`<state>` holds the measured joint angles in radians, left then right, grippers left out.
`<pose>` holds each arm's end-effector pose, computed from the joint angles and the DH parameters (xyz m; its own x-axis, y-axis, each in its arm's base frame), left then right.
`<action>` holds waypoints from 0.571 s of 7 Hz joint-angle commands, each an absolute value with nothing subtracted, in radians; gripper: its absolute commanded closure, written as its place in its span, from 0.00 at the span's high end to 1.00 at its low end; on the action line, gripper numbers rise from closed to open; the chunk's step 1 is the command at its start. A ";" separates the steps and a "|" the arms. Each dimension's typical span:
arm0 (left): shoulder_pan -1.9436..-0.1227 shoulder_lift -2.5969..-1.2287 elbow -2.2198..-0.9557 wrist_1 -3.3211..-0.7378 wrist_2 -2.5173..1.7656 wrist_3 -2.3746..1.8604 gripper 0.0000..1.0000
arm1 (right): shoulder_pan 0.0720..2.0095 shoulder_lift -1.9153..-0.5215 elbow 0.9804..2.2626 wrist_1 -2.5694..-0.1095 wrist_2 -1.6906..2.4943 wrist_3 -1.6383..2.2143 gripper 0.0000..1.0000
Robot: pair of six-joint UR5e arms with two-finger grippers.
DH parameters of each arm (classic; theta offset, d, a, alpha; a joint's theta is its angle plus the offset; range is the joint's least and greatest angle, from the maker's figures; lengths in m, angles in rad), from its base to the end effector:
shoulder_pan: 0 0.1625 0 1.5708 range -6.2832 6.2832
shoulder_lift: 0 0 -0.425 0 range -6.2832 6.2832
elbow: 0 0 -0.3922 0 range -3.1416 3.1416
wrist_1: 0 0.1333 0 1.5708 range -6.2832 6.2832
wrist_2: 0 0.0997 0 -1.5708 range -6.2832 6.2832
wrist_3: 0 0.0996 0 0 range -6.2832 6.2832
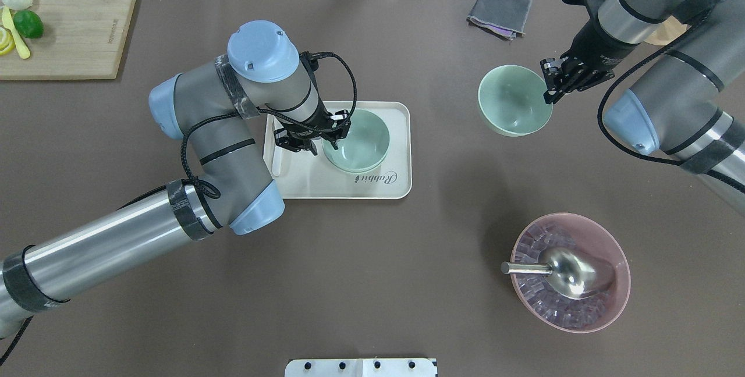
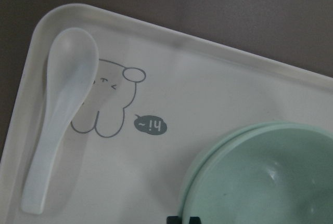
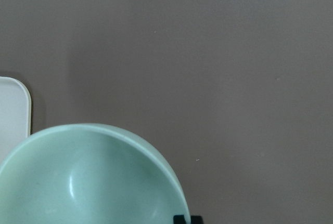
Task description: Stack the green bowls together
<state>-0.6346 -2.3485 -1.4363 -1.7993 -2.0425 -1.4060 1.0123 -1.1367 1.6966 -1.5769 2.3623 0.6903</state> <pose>0.5470 -0.5120 0.2109 0.5519 -0.2248 -0.8030 0.1596 0.9736 -0.1629 -0.2823 -0.5696 0.3469 0.5937 -0.0725 0.8014 0.0943 0.9953 0.0202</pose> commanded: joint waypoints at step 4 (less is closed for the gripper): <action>-0.669 -2.217 -1.584 -1.795 -2.054 -1.335 0.98 | 1.022 -1.093 1.718 -1.597 2.375 0.759 0.00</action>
<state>-0.6531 -2.2928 -1.5140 -1.8068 -2.0468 -1.3850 1.0188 -1.1184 1.7126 -1.5850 2.3722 0.7157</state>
